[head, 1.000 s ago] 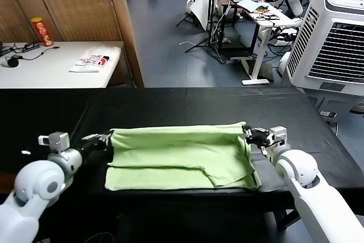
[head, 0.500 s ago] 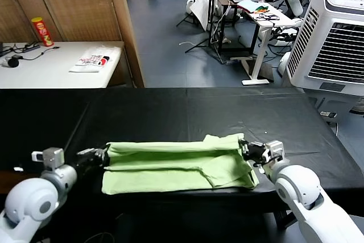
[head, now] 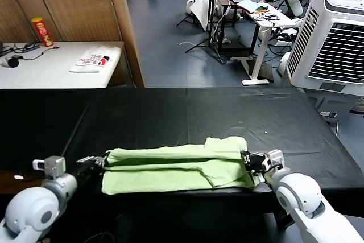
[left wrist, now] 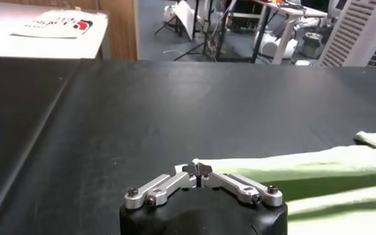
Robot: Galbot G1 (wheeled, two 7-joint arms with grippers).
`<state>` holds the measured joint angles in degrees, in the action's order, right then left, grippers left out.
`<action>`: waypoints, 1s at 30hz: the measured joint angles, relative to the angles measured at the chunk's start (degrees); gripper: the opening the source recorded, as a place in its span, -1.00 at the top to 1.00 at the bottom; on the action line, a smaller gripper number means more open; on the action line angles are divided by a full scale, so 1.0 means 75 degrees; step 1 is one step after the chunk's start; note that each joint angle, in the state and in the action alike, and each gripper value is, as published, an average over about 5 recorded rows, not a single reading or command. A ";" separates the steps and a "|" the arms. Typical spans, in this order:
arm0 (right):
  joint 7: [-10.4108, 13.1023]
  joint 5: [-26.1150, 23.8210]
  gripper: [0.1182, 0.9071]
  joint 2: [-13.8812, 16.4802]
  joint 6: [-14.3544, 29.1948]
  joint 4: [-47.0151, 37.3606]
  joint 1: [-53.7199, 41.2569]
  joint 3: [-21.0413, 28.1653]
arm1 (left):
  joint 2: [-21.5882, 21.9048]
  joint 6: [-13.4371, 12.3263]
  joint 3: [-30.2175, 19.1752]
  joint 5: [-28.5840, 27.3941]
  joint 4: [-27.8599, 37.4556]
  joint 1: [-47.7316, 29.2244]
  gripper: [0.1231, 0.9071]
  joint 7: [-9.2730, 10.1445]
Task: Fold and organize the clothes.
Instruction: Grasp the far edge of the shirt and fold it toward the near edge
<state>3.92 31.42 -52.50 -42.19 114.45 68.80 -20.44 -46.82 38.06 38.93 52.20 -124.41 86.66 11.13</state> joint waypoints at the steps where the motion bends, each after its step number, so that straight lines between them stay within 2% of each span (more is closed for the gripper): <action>1: 0.0001 -0.0006 0.99 -0.0001 0.0000 -0.0005 0.0006 0.0000 | -0.0020 0.0003 -0.0010 -0.0081 -0.0002 0.0055 0.99 0.0003; 9: -0.0012 -0.0012 0.99 -0.0002 0.0000 -0.0021 0.0019 0.0001 | -0.0181 0.0032 -0.0056 -0.0500 -0.0067 0.0465 0.99 0.0063; 12: -0.0018 0.0073 0.98 -0.0003 0.0000 0.0038 0.0038 -0.0014 | -0.0237 0.0126 -0.0082 -0.0654 -0.0112 0.0600 0.99 0.0159; 15: 0.0013 0.0148 0.79 0.0006 -0.0001 0.0143 0.0100 -0.0077 | -0.0307 0.0210 -0.0093 -0.0789 -0.0173 0.0712 0.91 0.0239; 19: 0.0111 0.0300 0.28 0.0080 -0.0002 0.0362 0.0243 -0.0260 | -0.0354 0.0300 -0.0029 -0.0855 -0.0301 0.0799 0.45 0.0312; 25: 0.0353 0.0820 -0.49 0.0132 -0.0002 0.0716 0.0384 -0.0777 | -0.0370 0.0472 0.0176 -0.0781 -0.0641 0.0959 -0.39 0.0449; 27: 0.0484 0.0916 -0.65 0.0083 -0.0002 0.0726 0.0332 -0.0919 | -0.0382 0.0430 0.0286 -0.0671 -0.0735 0.0956 -0.60 0.0441; 30: 0.0753 0.0927 -0.71 -0.0083 -0.0001 0.0598 0.0131 -0.0988 | -0.0428 0.0302 0.0374 -0.0403 -0.0720 0.0768 -0.71 0.0466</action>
<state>9.57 38.37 -53.12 -42.20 118.93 69.78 -27.84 -50.03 40.32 41.73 49.18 -129.81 92.42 14.63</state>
